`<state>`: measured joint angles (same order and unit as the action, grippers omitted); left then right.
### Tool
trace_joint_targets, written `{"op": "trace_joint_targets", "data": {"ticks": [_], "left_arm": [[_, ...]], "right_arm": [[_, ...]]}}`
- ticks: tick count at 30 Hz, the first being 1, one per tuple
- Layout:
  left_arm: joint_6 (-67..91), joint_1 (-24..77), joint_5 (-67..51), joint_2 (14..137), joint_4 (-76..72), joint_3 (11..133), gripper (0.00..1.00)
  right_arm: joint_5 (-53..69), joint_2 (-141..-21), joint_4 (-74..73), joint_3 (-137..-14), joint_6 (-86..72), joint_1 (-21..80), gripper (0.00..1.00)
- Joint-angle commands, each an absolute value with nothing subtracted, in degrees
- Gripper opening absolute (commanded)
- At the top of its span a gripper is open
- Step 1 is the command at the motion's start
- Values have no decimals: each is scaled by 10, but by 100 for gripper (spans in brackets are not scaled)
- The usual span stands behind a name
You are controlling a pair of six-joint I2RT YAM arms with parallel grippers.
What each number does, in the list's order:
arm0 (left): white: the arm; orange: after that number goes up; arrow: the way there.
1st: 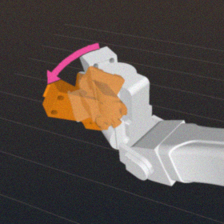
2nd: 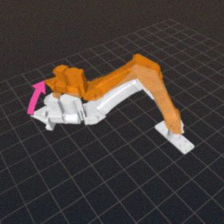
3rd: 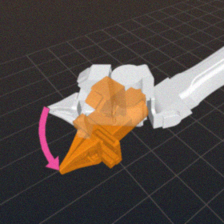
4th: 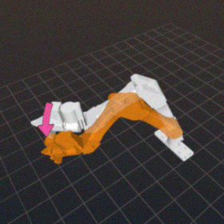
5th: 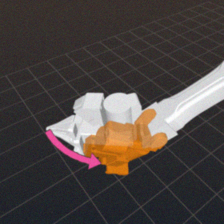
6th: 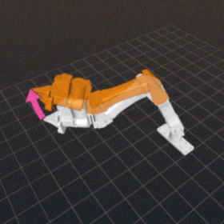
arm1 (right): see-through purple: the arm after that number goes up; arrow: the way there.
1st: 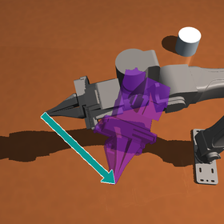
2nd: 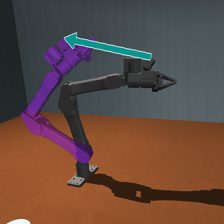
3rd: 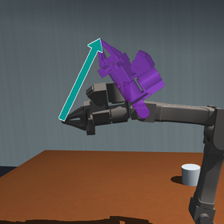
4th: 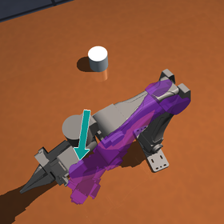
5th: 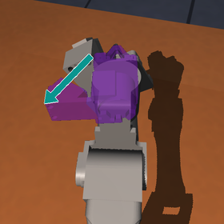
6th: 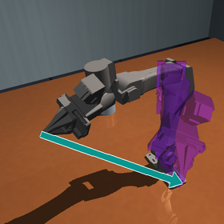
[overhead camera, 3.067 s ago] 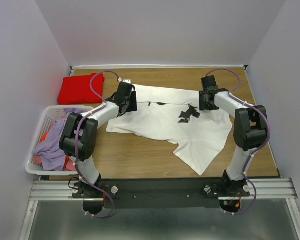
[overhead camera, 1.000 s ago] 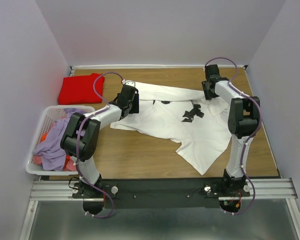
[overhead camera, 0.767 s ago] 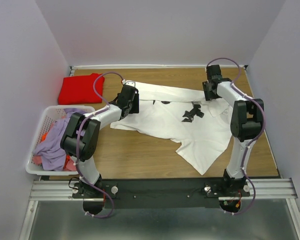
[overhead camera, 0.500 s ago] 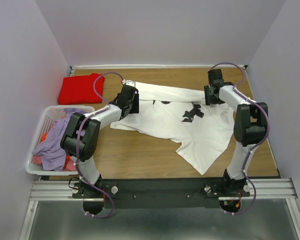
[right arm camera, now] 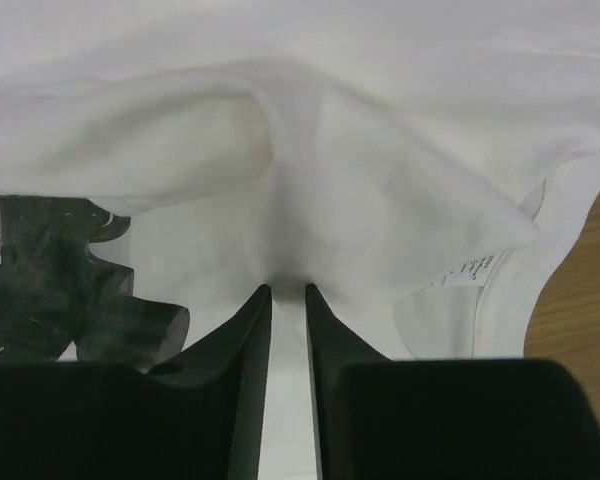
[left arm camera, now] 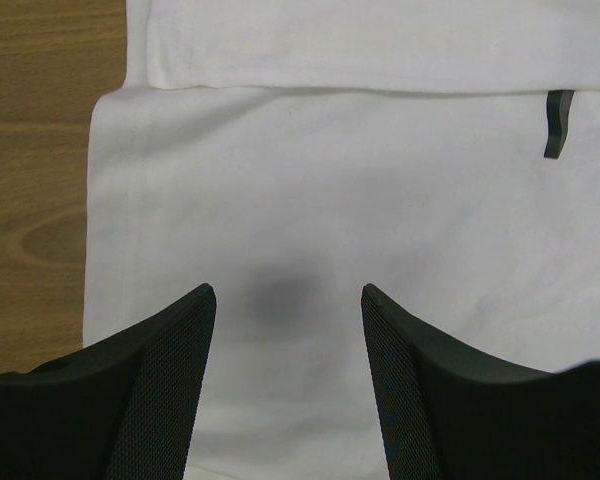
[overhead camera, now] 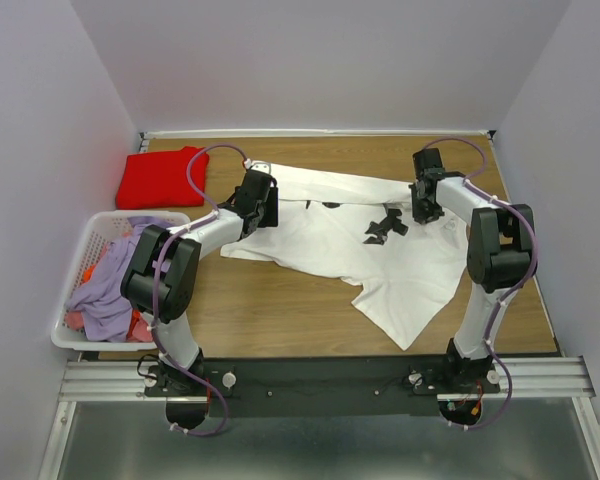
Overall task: Fold and stack the t-shirts
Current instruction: Fold the tshirt
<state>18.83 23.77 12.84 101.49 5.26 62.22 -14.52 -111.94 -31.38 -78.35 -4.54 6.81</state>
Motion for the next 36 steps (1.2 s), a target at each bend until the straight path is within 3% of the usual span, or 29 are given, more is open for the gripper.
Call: {"op": "trace_joint_targets", "data": {"ticks": [1,18,20,22,23,36], "left_arm": [[184,243,133,1018,44,627,68],[184,244,130,1020,44,629,68],[183,244,130,1020,44,629,68],[183,244,130,1020,45,628,68],[183,244,131,1020,45,628,68],[182,245,130,1024,44,629,68]], "right_arm": [[-168,-1133,-307,-785,-48,69,23],[-149,-1159,-304,-768,-48,69,23],[-155,-1160,-304,-767,-49,69,17],[-159,-1157,-304,-768,-48,69,3],[-162,-1151,-304,-770,-48,69,1],[-249,-1122,-315,-853,-5,69,0]]}}
